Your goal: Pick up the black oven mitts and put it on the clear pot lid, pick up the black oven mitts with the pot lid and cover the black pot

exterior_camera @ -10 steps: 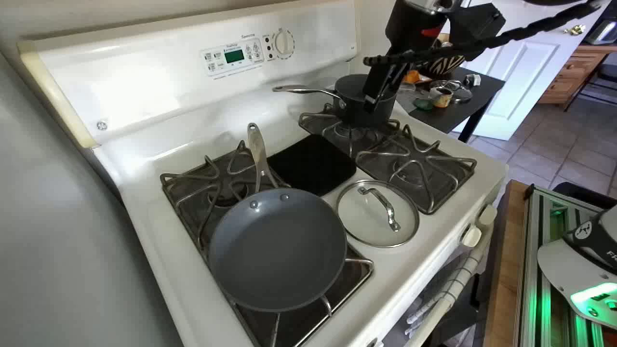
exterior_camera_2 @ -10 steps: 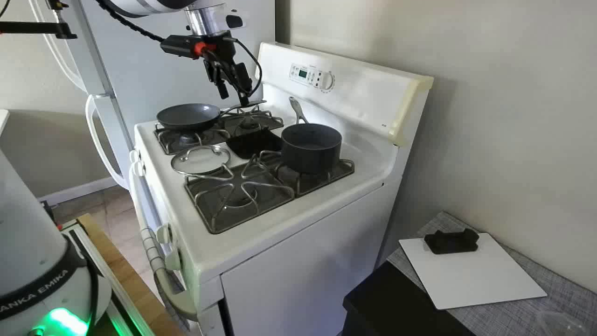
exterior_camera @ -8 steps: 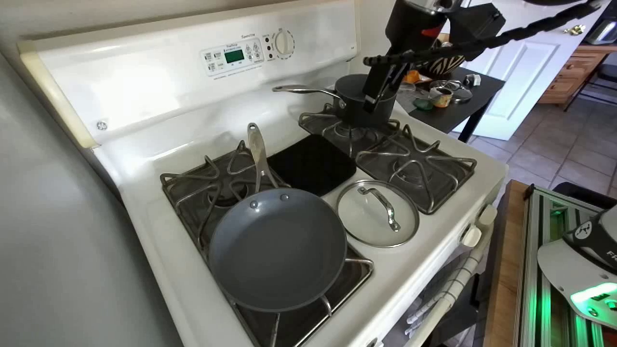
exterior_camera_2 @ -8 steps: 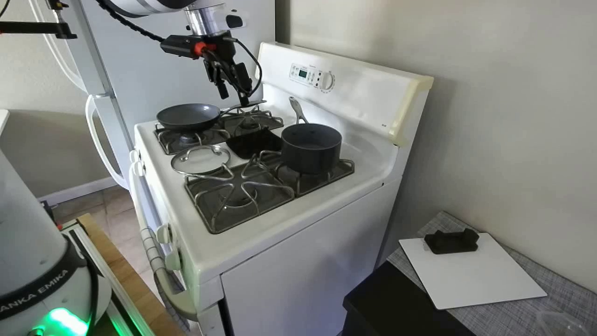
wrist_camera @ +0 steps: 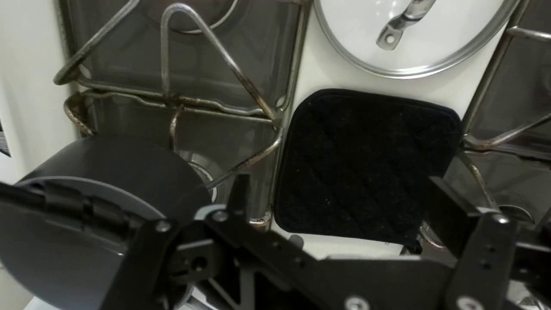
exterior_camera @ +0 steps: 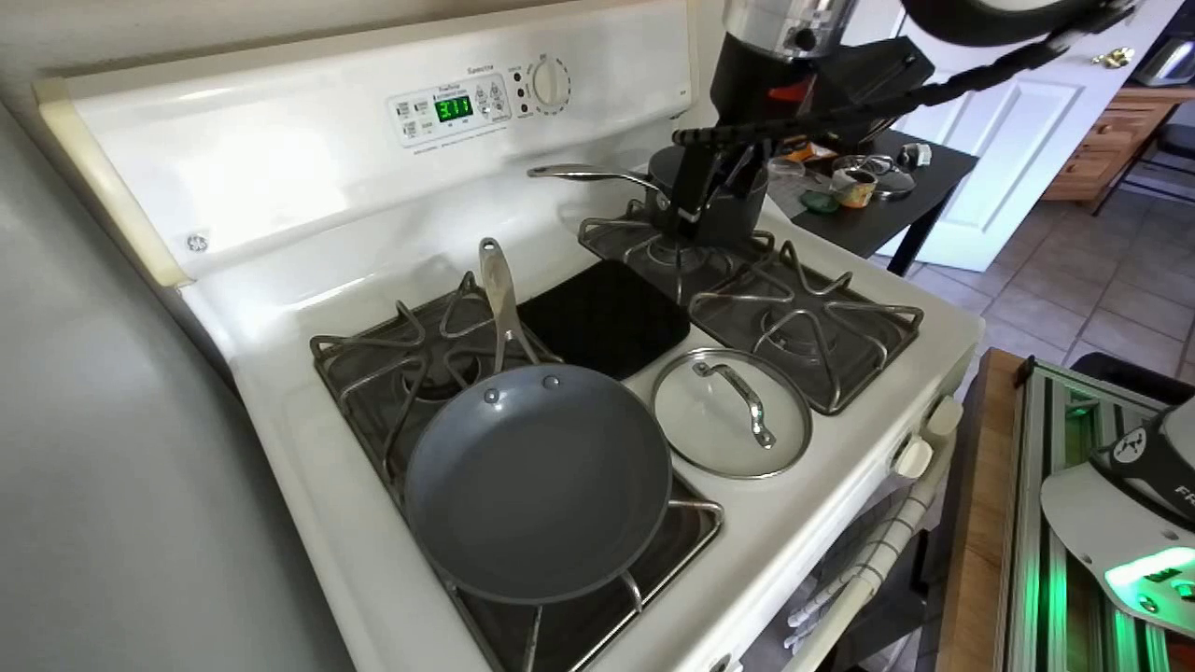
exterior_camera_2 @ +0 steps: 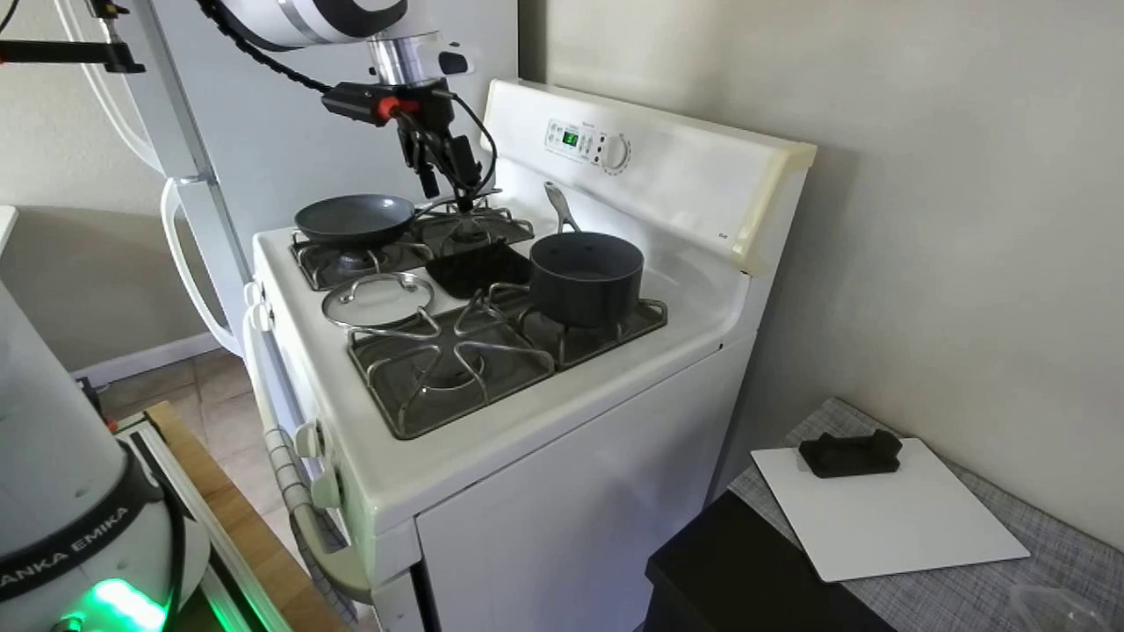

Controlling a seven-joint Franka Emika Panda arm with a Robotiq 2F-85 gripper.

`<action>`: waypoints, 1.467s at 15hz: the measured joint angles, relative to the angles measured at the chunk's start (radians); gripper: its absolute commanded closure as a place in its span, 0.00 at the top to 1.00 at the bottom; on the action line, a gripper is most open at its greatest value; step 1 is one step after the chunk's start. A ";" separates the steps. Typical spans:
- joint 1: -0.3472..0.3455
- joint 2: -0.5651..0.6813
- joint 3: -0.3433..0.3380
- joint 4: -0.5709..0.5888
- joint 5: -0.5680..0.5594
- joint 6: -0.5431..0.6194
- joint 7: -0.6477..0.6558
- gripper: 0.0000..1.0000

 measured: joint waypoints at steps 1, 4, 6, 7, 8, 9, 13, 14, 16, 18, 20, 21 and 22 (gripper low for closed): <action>0.005 0.036 0.001 0.020 0.000 0.003 0.005 1.00; 0.018 0.146 0.001 0.077 -0.008 0.038 0.015 1.00; 0.029 0.224 -0.002 0.110 -0.011 0.093 0.020 1.00; 0.035 0.264 -0.006 0.125 -0.011 0.126 0.022 1.00; 0.043 0.304 -0.011 0.141 -0.011 0.163 0.026 1.00; 0.050 0.343 -0.017 0.157 -0.011 0.191 0.028 1.00; 0.095 0.478 -0.065 0.220 -0.012 0.298 0.053 1.00; 0.107 0.505 -0.079 0.235 -0.012 0.312 0.060 1.00; 0.129 0.553 -0.104 0.267 -0.011 0.322 0.065 1.00; 0.147 0.590 -0.125 0.295 -0.010 0.322 0.065 0.75; 0.162 0.614 -0.142 0.318 -0.010 0.321 0.065 0.65; 0.169 0.619 -0.150 0.328 -0.010 0.318 0.065 0.58; 0.176 0.620 -0.158 0.337 -0.010 0.313 0.065 0.50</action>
